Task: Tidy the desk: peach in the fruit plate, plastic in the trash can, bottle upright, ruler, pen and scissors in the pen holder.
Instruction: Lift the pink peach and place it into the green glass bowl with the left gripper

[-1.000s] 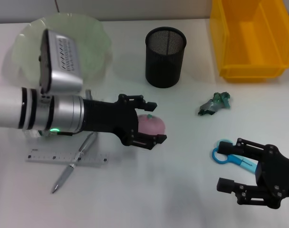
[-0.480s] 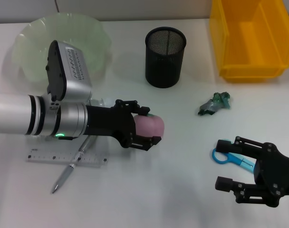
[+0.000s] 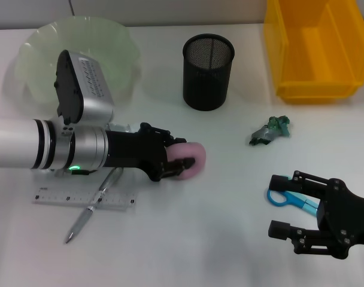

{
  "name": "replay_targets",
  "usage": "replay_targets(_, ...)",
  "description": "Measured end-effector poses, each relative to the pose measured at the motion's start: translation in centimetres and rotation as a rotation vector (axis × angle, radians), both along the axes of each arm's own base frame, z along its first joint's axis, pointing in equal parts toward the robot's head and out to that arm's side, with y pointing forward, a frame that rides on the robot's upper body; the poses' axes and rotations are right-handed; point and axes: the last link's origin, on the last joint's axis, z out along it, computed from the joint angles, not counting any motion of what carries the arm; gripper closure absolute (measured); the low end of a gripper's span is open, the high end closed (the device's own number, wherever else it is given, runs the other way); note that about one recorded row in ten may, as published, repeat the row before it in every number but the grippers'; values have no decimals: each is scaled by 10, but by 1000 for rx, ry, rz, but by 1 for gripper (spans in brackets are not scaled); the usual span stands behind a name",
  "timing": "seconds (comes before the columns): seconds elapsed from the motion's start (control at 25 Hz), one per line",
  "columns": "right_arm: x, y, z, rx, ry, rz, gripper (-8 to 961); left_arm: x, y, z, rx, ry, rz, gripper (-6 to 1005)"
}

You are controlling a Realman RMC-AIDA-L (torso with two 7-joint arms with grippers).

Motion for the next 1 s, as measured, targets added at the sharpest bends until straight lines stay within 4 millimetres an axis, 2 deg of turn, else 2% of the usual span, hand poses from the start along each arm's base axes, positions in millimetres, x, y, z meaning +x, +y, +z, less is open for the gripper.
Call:
replay_targets(0.32,1,2,0,10,-3,-10,137,4,3,4,22,-41,27,701)
replay_targets(0.52,1,2,-1,10,-1,-16,137,10,5,12,46,-120,41,754)
replay_targets(0.8,1,2,-1,12,1,-15,136,22,8,39,157,-252,33,799)
replay_targets(1.0,-2,3,-2,24,25,-15,136,14,27,69,333,-361,139,834)
